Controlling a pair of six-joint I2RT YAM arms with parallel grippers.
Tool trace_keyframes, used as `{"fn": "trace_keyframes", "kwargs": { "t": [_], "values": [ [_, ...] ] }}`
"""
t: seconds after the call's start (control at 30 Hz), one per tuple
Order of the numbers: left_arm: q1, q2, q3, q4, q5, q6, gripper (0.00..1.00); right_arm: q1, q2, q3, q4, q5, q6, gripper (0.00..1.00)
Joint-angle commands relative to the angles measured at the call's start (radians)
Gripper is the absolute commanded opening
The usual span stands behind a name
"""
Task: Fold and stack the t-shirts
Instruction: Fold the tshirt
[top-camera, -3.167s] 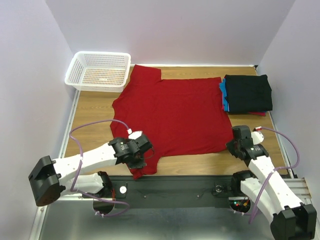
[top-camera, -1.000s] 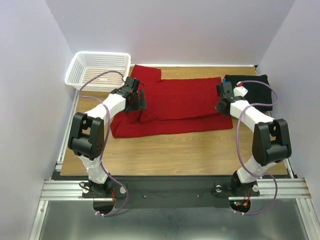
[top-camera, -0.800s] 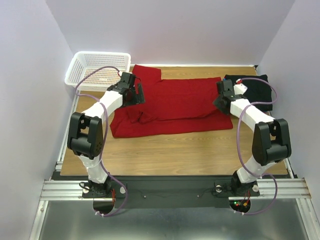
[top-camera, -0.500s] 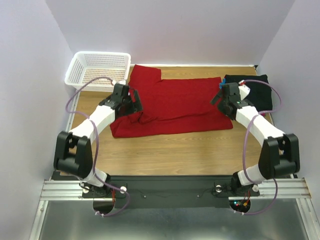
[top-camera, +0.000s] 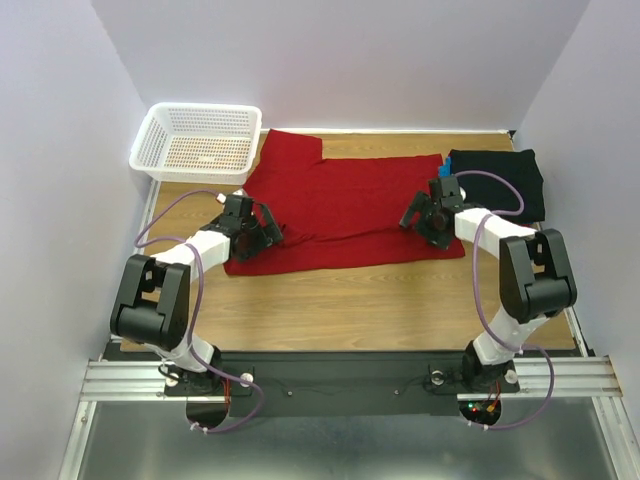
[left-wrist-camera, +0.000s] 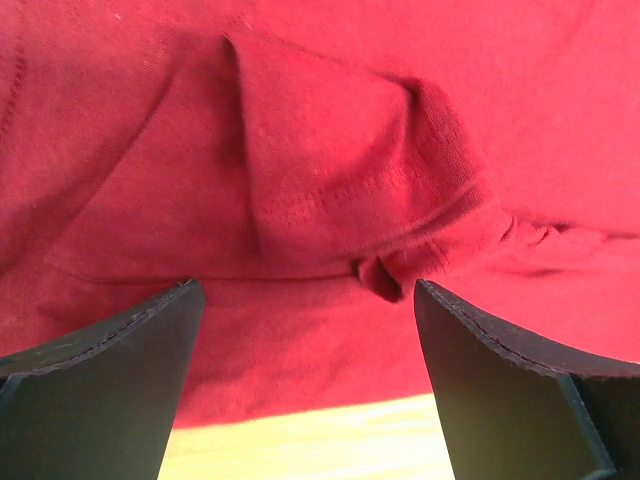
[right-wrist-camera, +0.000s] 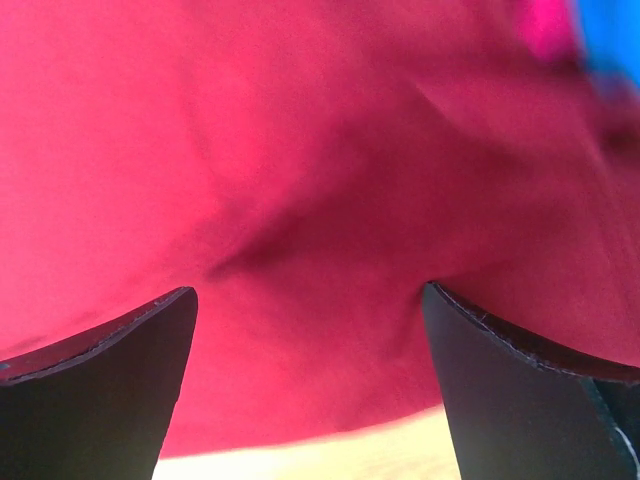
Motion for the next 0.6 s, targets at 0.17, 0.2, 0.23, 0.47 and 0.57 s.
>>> {"fn": "trace_keyframes", "kwargs": {
  "t": [0.17,0.2,0.23,0.47,0.57],
  "values": [
    [0.021,-0.105,-0.114,0.025,-0.036,-0.062,0.98,-0.002,-0.015,-0.089,0.092,-0.065,-0.01,1.0],
    [0.021,-0.149,-0.14,0.01,-0.067,-0.071,0.98,0.0,-0.053,-0.135,0.092,-0.074,-0.001,1.0],
    [0.021,-0.169,-0.15,-0.028,-0.102,-0.09,0.98,-0.002,-0.073,-0.158,0.095,-0.109,0.012,1.0],
    [0.021,-0.363,-0.278,-0.145,-0.208,-0.163,0.98,0.008,-0.342,-0.39,0.089,-0.198,0.101,1.0],
    [0.021,-0.436,-0.318,-0.19,-0.22,-0.179,0.98,0.009,-0.479,-0.459,0.053,-0.198,0.107,1.0]
  ]
}}
